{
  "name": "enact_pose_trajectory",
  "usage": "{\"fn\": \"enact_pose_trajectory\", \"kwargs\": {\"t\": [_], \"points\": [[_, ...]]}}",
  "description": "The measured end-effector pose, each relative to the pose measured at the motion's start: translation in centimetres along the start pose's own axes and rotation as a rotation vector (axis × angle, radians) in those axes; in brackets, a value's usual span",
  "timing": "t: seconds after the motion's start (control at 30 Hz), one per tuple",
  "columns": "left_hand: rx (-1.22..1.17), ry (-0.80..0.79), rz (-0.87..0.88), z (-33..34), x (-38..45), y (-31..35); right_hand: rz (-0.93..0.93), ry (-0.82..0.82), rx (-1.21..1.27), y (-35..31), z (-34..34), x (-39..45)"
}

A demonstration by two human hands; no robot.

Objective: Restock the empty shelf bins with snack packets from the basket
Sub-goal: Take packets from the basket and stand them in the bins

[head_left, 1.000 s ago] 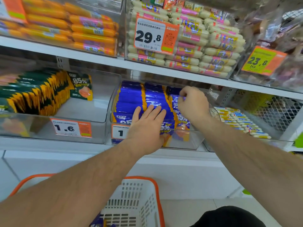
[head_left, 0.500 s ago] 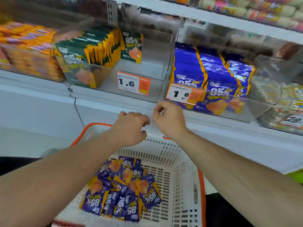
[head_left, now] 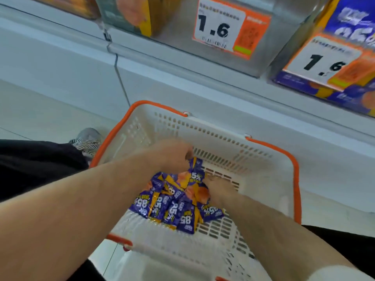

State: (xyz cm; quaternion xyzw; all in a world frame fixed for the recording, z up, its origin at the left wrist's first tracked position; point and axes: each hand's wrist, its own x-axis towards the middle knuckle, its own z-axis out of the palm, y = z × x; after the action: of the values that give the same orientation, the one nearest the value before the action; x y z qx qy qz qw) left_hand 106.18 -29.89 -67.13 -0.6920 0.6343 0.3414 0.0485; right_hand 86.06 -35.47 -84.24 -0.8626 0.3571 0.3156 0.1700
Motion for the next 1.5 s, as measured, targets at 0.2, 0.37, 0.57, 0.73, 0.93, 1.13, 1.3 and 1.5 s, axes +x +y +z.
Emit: {"fn": "enact_pose_trajectory", "kwargs": {"t": [0.2, 0.37, 0.57, 0.73, 0.93, 1.13, 1.3, 1.5], "points": [[-0.041, -0.04, -0.024, 0.2, 0.9, -0.5, -0.008, 0.043, -0.144, -0.1, 2.1, 1.3], [-0.037, -0.064, -0.032, 0.5, 1.1, -0.8, 0.006, -0.075, -0.205, -0.3, -0.3, 0.5], [0.006, -0.136, -0.044, 1.2, 0.3, -0.3, -0.01, -0.14, -0.014, 1.5, -7.4, -3.6], [-0.002, -0.319, -0.068, 1.0, -1.5, 1.0, 0.032, 0.161, 0.679, 3.6, -13.1, -9.8], [-0.619, -0.142, -0.023, 0.3, -3.6, 5.4, 0.064, 0.298, 1.644, 3.4, -16.7, -16.7], [-1.503, 0.268, 0.113, -2.0, -4.4, 12.7, -0.053, 0.296, 1.782, 3.8, -18.8, -22.1], [-1.451, 0.514, 0.247, -4.7, -4.8, 16.9, 0.17, 0.471, 1.403, 6.5, -20.8, -26.8], [-0.947, 0.577, 0.373, -8.2, -4.2, 21.0, 0.226, 1.123, 0.444, 9.7, -24.4, -32.1]]}}
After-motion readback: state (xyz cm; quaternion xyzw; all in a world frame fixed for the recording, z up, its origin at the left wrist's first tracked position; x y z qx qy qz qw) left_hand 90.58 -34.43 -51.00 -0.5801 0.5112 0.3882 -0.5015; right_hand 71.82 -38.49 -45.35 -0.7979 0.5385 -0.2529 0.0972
